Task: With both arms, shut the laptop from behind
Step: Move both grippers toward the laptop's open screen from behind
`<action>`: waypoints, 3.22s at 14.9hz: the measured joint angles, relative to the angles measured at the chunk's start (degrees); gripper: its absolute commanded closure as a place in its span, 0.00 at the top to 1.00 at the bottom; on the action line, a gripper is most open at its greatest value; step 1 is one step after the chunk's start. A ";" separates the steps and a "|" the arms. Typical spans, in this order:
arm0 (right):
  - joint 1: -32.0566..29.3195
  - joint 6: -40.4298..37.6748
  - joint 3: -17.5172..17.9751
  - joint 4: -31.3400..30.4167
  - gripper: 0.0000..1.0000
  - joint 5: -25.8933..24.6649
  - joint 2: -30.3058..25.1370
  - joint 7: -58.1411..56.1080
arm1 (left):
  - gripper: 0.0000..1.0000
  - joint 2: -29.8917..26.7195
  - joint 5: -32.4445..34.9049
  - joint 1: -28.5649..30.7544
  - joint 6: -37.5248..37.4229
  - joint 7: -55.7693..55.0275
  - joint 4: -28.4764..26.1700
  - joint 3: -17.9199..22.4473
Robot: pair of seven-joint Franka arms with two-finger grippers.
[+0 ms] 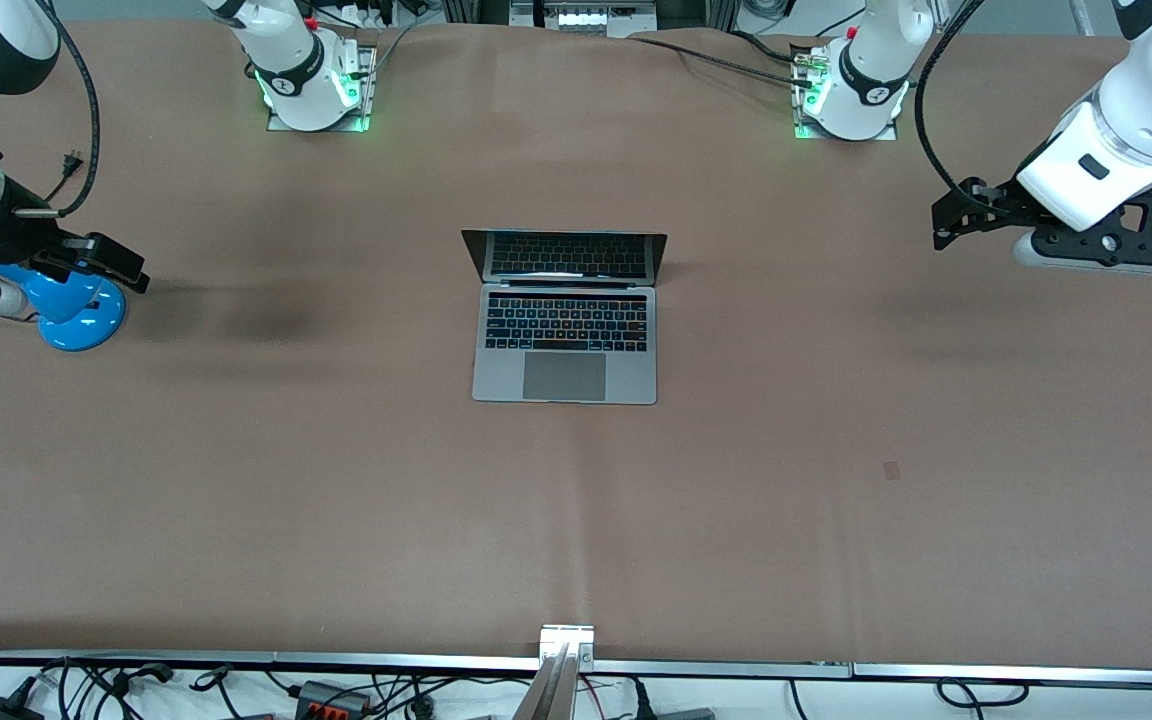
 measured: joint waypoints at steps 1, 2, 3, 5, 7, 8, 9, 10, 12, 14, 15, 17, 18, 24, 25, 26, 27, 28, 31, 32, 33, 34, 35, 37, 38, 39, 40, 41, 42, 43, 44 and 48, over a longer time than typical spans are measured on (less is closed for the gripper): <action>0.00 0.00 0.00 0.00 1.00 -0.01 0.00 0.00 | 1.00 0.00 0.00 0.01 0.00 0.04 0.01 0.02; 0.00 0.00 0.00 0.00 1.00 -0.02 0.01 0.00 | 1.00 0.00 0.00 0.01 -0.01 0.06 0.01 0.03; -0.01 -0.03 0.00 0.00 1.00 -0.03 0.00 0.00 | 1.00 0.00 0.00 0.01 -0.02 0.06 0.01 0.03; -0.05 -0.13 0.00 0.07 1.00 -0.03 0.01 0.00 | 1.00 0.00 0.00 0.01 -0.02 0.07 0.02 0.03; -0.07 -0.24 0.00 0.51 1.00 -0.03 0.01 0.00 | 1.00 0.01 0.00 0.01 -0.18 0.07 0.02 0.04; -0.05 -0.41 0.00 0.87 1.00 -0.02 0.00 0.00 | 1.00 0.01 0.00 0.02 -0.53 0.07 0.02 0.06; 0.06 -1.03 0.02 1.22 1.00 -0.01 0.03 0.00 | 1.00 0.01 0.00 0.03 -0.84 0.07 0.02 0.09; 0.35 -1.96 0.07 1.45 1.00 0.00 0.11 0.00 | 1.00 0.01 0.00 0.03 -1.17 0.07 0.02 0.10; 1.16 -2.94 0.25 1.69 1.00 0.01 0.38 0.00 | 1.00 0.17 0.00 0.04 -2.28 0.07 0.02 0.10; 1.40 -4.46 0.31 2.13 0.53 0.01 0.39 -0.01 | 1.00 0.59 -0.01 0.03 -2.74 0.18 0.02 0.06; 1.37 -4.92 0.28 2.57 0.30 0.01 0.38 -0.01 | 1.00 0.91 -0.01 0.03 -2.81 0.53 0.02 0.03; 1.32 -5.77 0.26 3.37 0.00 0.01 0.38 -0.02 | 0.65 1.51 -0.01 0.03 -2.96 2.06 0.02 0.03; 1.30 -6.83 0.26 3.72 0.00 0.04 0.40 -0.02 | 0.43 1.75 -0.01 0.03 -2.96 2.37 0.03 0.03; 1.71 -10.22 0.32 4.53 0.00 0.42 1.17 -0.17 | 0.01 3.72 -0.02 0.03 -4.34 3.22 1.72 0.02; 2.11 -10.43 0.37 4.47 0.00 1.03 1.69 -0.42 | 0.01 4.01 -0.03 0.03 -4.44 3.25 1.96 0.00; 2.55 -10.48 0.42 4.10 0.00 2.83 2.36 -0.55 | 0.01 4.15 -0.05 0.02 -4.49 3.27 2.07 -0.03; 2.95 -10.43 0.51 3.49 0.00 5.57 3.03 -0.55 | 0.01 4.21 -0.07 0.00 -4.58 3.29 2.13 -0.08; 3.45 -10.33 0.54 2.80 0.00 8.00 3.66 -0.42 | 0.01 4.23 -0.14 -0.07 -4.80 3.30 2.15 -0.18; 4.27 -10.02 0.57 -0.05 0.00 15.00 4.85 1.31 | 0.01 4.40 -4.80 -0.74 -7.51 2.48 2.08 -0.98; 4.56 -9.67 0.58 -1.30 0.00 16.14 4.90 1.70 | 0.01 4.57 -6.57 -0.91 -8.27 0.72 1.88 -1.94; 5.19 -8.83 0.61 -2.72 0.00 16.69 4.86 2.42 | 0.01 4.81 -7.56 -1.04 -8.55 -1.81 1.58 -3.67; 6.15 -7.20 0.64 -4.44 0.00 16.97 4.71 3.43 | 0.01 5.06 -8.02 -1.16 -8.40 -4.73 1.04 -6.03; 7.42 -4.99 0.70 -6.54 0.00 17.27 4.45 4.72 | 0.01 5.29 -8.27 -1.27 -7.59 -7.80 0.10 -8.77; 11.00 0.01 0.82 -11.66 0.00 18.73 3.25 8.22 | 0.01 5.48 -11.08 -1.69 -4.33 -12.96 -2.74 -13.38; 12.87 2.40 0.86 -14.31 0.00 19.54 2.40 9.94 | 0.01 5.47 -13.09 -1.87 -2.41 -15.08 -4.38 -14.93; 14.52 4.56 0.89 -17.01 0.00 20.79 1.39 11.45 | 0.01 5.45 -14.71 -1.95 -0.45 -16.48 -6.04 -16.31; 15.78 6.44 0.92 -19.82 0.00 22.88 0.26 12.55 | 0.01 5.38 -16.47 -1.96 1.25 -17.18 -7.68 -17.63; 16.78 8.38 0.96 -22.87 0.00 25.03 -0.92 12.96 | 0.01 5.14 -18.84 -1.98 2.84 -17.52 -9.47 -18.78; 17.63 10.11 0.97 -25.79 0.00 26.29 -2.13 13.10 | 0.01 4.61 -21.28 -2.01 4.50 -17.80 -11.56 -19.69; 18.49 11.24 0.96 -28.30 0.00 26.98 -3.27 13.70 | 0.01 3.63 -23.33 -2.03 6.01 -17.86 -13.94 -20.41; 19.45 11.80 0.96 -30.03 0.00 27.59 -4.22 15.32 | 0.01 2.43 -24.64 -1.98 7.47 -17.86 -16.32 -21.41; 27.16 16.89 1.06 -33.31 0.00 31.29 -5.00 25.75 | 0.01 -0.99 -25.82 -2.01 17.25 -18.08 -25.68 -26.68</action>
